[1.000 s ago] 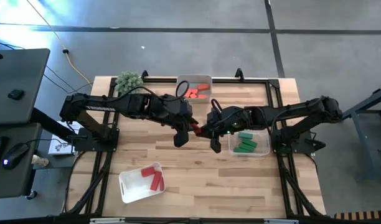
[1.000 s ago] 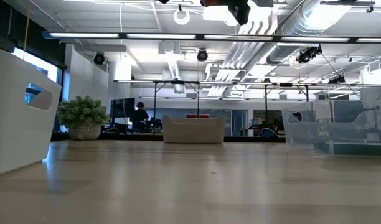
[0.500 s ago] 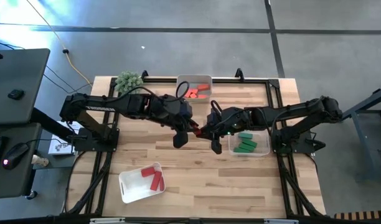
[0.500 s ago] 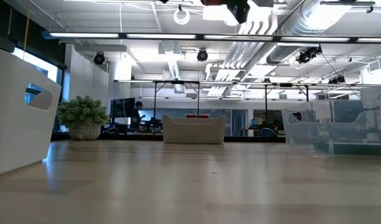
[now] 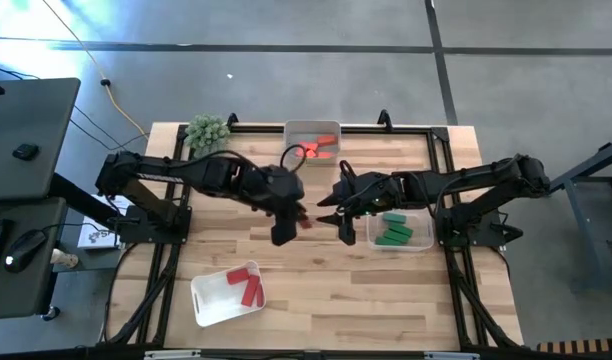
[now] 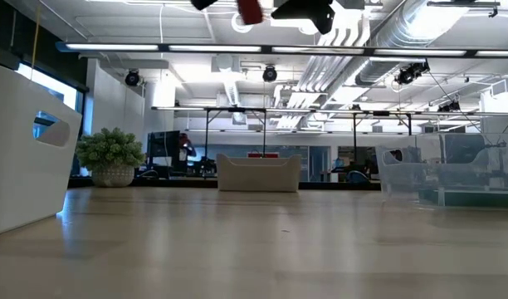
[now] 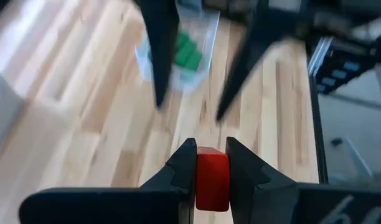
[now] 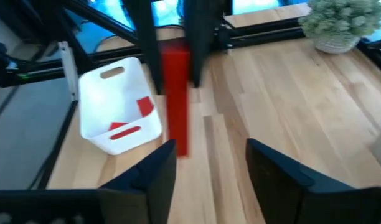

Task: Sort & place blocks by color
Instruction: Put the red wooden block into the white bin

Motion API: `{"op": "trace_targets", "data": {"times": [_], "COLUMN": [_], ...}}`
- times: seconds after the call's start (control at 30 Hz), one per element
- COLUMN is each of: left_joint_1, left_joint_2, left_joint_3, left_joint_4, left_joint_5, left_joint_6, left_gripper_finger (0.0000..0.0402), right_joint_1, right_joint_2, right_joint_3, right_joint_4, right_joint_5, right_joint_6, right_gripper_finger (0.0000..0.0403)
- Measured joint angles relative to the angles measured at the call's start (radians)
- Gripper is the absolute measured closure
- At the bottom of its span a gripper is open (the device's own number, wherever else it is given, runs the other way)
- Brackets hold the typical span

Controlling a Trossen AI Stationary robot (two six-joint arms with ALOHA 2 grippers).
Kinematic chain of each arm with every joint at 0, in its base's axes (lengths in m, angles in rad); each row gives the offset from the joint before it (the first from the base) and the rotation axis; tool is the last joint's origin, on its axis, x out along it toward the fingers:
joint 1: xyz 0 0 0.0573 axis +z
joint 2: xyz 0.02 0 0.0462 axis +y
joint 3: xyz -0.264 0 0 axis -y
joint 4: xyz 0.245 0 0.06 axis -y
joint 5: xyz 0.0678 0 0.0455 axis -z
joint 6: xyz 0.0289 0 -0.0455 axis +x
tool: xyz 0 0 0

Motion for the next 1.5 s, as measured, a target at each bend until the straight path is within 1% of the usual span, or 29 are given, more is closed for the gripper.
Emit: {"op": "trace_targets", "data": {"times": [0.1,0.2,0.5,0.6,0.9,1.03,1.17,1.37,1.5], "left_joint_1": [-0.032,-0.077,-0.238,-0.292,-0.449,-0.496,-0.529,-0.543,-0.543], "left_joint_2": [0.0,0.0,0.0,0.0,0.0,0.0,0.002,0.004,0.004], "left_joint_3": [0.0,0.0,-0.002,-0.023,-0.162,-0.22,-0.276,-0.372,-0.4], "left_joint_4": [-0.079,-0.164,-0.348,-0.384,-0.368,-0.362,-0.333,-0.197,-0.175], "left_joint_5": [-0.001,0.0,-0.003,0.001,0.091,0.131,0.146,0.159,0.159], "left_joint_6": [-0.039,-0.085,-0.277,-0.344,-0.586,-0.664,-0.699,-0.729,-0.75], "left_gripper_finger": [0.0368,0.0368,0.0368,0.0368,0.0365,0.0365,0.0365,0.0363,0.0361], "right_joint_1": [0.0,-0.005,-0.065,-0.086,-0.131,-0.145,-0.151,-0.151,-0.151], "right_joint_2": [0.0,0.0,0.0,0.0,0.0,0.0,0.0,0.0,0.0], "right_joint_3": [0.0,0.0,0.0,0.0,0.0,0.0,0.0,0.0,0.0], "right_joint_4": [-0.018,-0.036,-0.045,-0.045,-0.048,-0.049,-0.055,-0.072,-0.089], "right_joint_5": [0.012,0.012,-0.003,-0.011,-0.012,-0.012,-0.012,-0.013,-0.013], "right_joint_6": [-0.015,-0.046,-0.052,-0.052,-0.057,-0.06,-0.06,-0.06,-0.061], "right_gripper_finger": [0.0205,0.0192,0.0192,0.0192,0.0192,0.0192,0.0192,0.0192,0.0192]}}
